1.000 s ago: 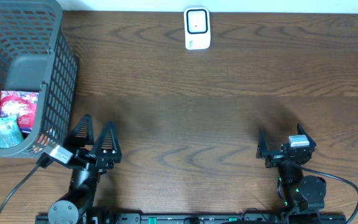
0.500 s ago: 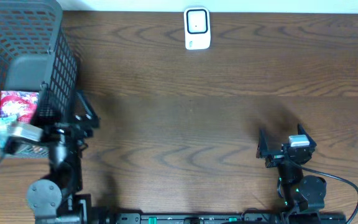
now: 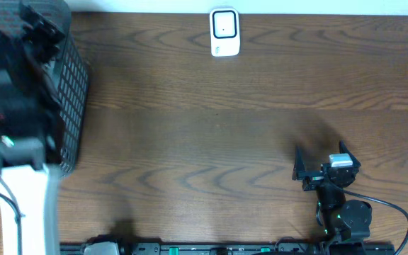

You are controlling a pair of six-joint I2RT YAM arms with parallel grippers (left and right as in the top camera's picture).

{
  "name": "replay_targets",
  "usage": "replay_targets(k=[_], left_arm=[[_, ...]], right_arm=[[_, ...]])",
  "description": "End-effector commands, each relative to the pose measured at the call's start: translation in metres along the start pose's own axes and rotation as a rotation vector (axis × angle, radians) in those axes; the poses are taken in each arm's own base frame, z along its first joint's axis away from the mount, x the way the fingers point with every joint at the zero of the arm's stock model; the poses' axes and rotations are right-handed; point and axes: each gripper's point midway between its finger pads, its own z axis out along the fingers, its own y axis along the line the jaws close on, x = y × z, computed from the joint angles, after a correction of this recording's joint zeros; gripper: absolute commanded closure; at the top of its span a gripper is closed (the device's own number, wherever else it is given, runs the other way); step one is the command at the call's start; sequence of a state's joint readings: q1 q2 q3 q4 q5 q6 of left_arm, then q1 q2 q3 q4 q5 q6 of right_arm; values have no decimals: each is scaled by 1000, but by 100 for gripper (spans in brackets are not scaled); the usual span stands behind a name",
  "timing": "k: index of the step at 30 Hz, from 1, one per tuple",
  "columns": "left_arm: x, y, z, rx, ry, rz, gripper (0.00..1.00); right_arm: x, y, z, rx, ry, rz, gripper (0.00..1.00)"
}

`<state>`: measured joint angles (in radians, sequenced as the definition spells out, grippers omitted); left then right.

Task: Scan the item barcode
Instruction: 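Move the left gripper up and over into the grey basket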

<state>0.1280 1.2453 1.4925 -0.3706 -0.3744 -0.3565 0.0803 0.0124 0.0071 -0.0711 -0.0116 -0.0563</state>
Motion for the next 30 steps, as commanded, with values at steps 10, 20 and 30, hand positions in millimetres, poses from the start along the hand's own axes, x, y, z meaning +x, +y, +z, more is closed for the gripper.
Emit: replay_targets(k=[10,20,30], left_arm=[[29,170,41,-582,470,155,2],[101,199,51,-554,797,75,2],[150,185,75,-452,974,280,2]], right_arm=[[1,-3,0,11,0,-8,1],[1,-3,0,11,0,-8,1],[1,-3,0,11,0,-8,1]])
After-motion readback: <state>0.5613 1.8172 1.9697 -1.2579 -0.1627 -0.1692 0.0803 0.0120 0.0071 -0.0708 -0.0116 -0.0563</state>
